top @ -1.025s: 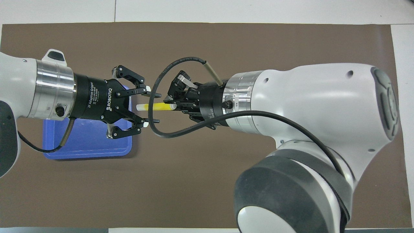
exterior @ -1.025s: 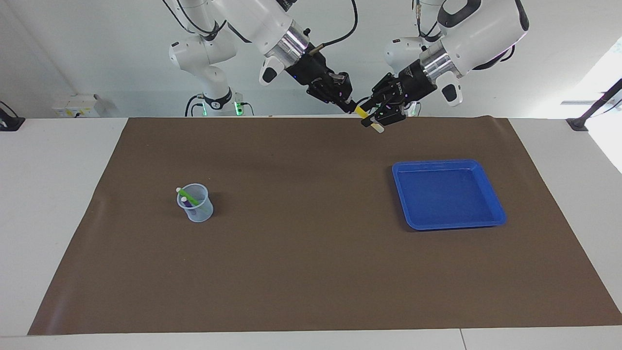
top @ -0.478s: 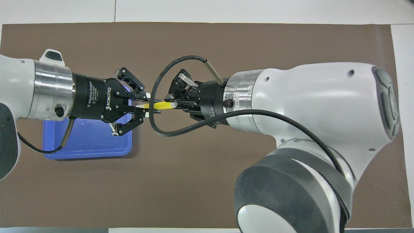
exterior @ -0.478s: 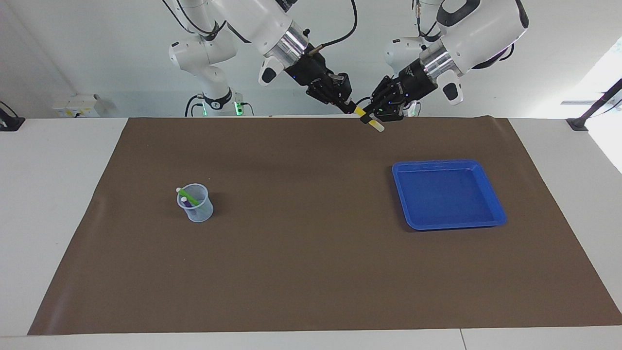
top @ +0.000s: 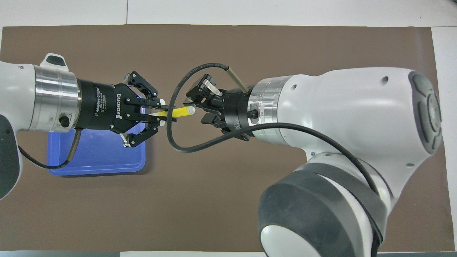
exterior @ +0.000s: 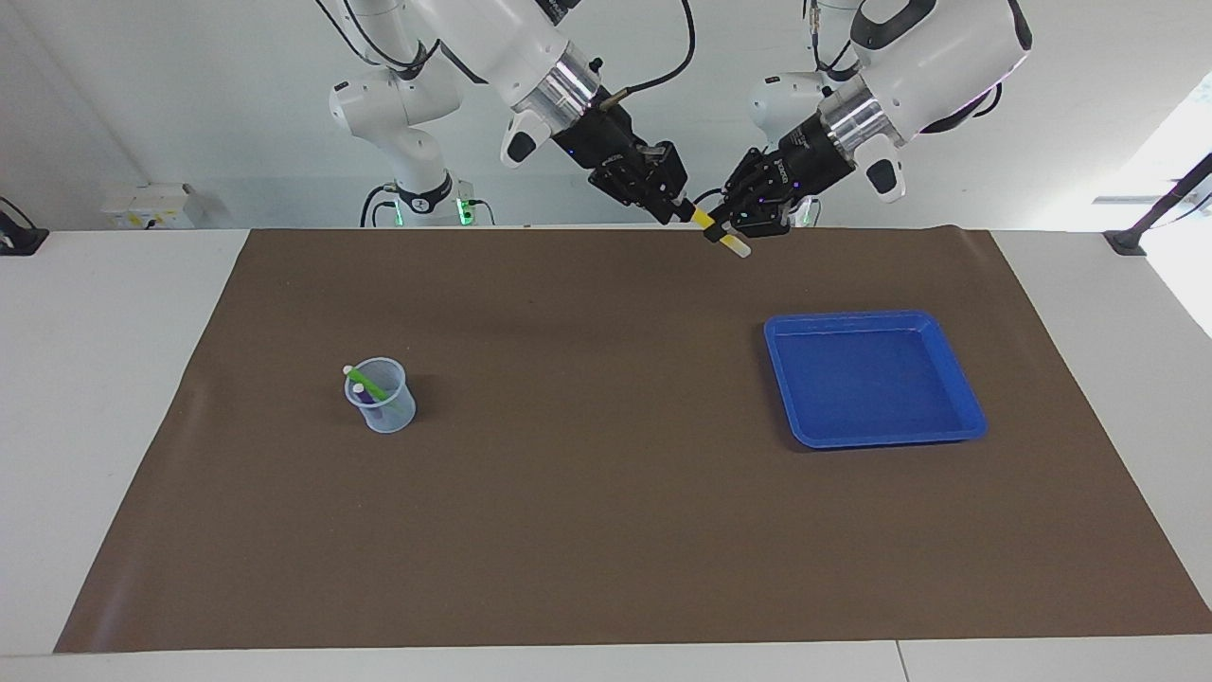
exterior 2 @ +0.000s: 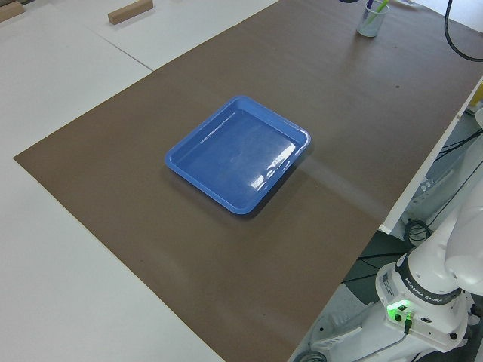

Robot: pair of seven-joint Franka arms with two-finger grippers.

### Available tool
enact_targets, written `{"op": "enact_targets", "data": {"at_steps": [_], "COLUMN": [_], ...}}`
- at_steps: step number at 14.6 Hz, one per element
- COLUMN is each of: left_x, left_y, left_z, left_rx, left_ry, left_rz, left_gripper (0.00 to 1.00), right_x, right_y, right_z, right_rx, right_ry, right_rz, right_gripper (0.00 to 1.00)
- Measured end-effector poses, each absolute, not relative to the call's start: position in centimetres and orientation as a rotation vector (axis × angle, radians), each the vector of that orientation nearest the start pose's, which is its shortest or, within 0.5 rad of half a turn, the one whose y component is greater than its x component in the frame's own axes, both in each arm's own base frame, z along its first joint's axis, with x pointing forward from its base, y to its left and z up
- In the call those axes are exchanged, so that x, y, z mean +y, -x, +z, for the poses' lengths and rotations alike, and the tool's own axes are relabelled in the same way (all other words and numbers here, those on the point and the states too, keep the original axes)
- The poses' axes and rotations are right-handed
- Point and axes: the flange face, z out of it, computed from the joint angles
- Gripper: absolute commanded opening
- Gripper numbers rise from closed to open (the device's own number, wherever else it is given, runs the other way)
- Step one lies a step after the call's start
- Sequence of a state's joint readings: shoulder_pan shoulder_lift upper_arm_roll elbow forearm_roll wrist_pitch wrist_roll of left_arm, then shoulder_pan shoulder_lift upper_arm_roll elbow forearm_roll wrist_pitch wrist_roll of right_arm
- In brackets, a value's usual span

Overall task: Right arm passes pens to left for tray arrangement
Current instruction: 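Close the left gripper on the yellow pen and open the right gripper, then lower the yellow pen into the tray while the right gripper returns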

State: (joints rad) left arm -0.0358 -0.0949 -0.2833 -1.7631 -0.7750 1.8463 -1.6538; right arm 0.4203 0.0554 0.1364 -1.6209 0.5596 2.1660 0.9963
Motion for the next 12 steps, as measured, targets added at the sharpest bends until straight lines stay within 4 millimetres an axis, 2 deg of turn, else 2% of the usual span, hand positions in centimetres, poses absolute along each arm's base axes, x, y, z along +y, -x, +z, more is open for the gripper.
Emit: {"op": "enact_targets", "data": {"at_steps": [2, 4, 7, 12], "left_x": [-22.9, -22.5, -21.2, -16.5], "left_y": [-50.7, -51.1, -51.3, -50.5], "left_z": [63.0, 62.5, 60.5, 55.8], "left_rx": [1.703, 1.683, 1.55, 1.187], "left_ry": [-1.829, -1.847, -1.972, -2.287], "left_rz": [-0.666, -0.615, -0.53, -0.336], "left_gripper": [0.0, 0.0, 0.0, 0.0], "right_x": [33.2, 30.7, 25.8, 16.8], "right_y": [-51.9, -52.9, -54.9, -57.3], "right_z": [63.0, 62.2, 61.1, 58.8], "right_rx": [0.732, 0.674, 0.591, 0.313], "right_ry": [2.411, 2.505, 2.646, 2.871], "right_rz": [0.006, -0.02, -0.093, -0.152], "right_gripper": [1.0, 1.0, 1.0, 1.0]}}
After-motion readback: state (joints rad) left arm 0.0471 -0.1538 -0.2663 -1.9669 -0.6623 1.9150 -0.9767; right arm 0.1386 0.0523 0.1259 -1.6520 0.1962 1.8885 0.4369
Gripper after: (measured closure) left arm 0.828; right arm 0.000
